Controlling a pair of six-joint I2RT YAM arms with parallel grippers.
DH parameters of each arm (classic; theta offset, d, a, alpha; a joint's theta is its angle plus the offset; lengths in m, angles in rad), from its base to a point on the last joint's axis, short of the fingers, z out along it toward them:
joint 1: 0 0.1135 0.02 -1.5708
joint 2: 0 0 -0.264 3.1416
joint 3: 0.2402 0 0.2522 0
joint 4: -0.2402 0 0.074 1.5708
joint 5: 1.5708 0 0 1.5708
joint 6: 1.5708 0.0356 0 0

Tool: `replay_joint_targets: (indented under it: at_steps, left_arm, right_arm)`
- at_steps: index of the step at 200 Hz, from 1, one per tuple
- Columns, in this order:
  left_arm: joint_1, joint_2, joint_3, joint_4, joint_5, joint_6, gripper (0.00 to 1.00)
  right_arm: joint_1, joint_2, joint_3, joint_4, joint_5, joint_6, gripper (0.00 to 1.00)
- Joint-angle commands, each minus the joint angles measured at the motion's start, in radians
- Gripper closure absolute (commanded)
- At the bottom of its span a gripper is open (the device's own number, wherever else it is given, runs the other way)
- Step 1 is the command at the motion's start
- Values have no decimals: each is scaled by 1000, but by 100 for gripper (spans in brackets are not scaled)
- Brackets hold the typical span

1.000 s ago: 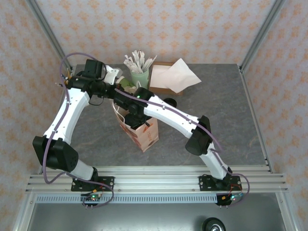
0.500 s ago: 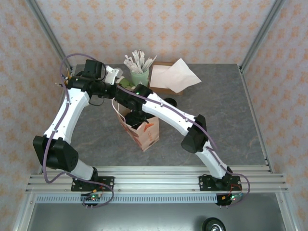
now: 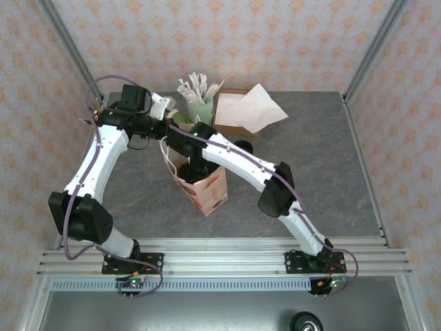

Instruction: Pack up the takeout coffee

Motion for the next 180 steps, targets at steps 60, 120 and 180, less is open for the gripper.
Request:
replay_joint_targets:
  at_steps: [60, 120, 180]
  left_arm:
    - [-34, -5, 26, -34, 20, -35, 100]
    - [-34, -11, 24, -48, -2, -24, 100]
    - [-30, -12, 28, -59, -7, -18, 100]
  right_arm:
    - [-16, 11, -81, 86, 87, -49, 41]
    - [-15, -31, -16, 29, 158, -90, 42]
    - [-14, -119, -372, 214, 201, -76, 42]
